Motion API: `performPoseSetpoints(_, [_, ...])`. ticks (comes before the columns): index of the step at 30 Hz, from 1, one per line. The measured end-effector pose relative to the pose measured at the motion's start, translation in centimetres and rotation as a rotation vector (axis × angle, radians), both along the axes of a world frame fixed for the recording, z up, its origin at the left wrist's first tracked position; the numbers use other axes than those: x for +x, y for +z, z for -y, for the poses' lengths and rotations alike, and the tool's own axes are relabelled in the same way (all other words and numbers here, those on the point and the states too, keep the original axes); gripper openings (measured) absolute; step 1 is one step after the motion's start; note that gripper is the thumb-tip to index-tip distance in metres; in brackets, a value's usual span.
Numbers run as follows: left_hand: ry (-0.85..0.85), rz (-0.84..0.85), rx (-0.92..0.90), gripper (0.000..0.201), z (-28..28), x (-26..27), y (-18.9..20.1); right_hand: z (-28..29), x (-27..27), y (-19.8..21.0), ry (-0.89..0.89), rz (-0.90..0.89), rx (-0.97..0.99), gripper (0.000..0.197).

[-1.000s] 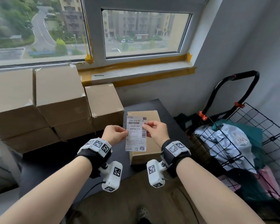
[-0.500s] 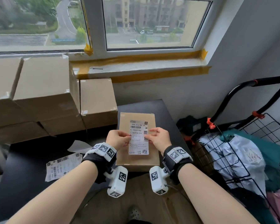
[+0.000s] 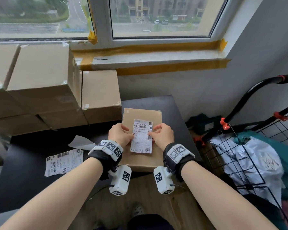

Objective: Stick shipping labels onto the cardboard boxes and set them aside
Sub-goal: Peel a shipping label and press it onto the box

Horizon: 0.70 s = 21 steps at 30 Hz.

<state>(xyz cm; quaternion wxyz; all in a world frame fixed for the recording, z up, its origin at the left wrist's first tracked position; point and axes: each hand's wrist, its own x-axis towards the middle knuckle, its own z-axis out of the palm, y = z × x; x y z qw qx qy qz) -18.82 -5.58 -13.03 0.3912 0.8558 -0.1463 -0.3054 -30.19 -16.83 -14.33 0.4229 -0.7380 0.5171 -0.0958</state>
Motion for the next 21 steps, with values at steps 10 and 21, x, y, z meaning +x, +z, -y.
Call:
performPoseSetpoints(10, [-0.054, 0.023, 0.068, 0.03, 0.7, 0.5, -0.3, 0.0, 0.1, 0.4, 0.033, -0.074, -0.073, 0.021])
performPoseSetpoints(21, [-0.194, 0.242, 0.205, 0.058, -1.5, 1.1, -0.1, 0.4, -0.4, 0.6, 0.365, -0.145, -0.278, 0.052])
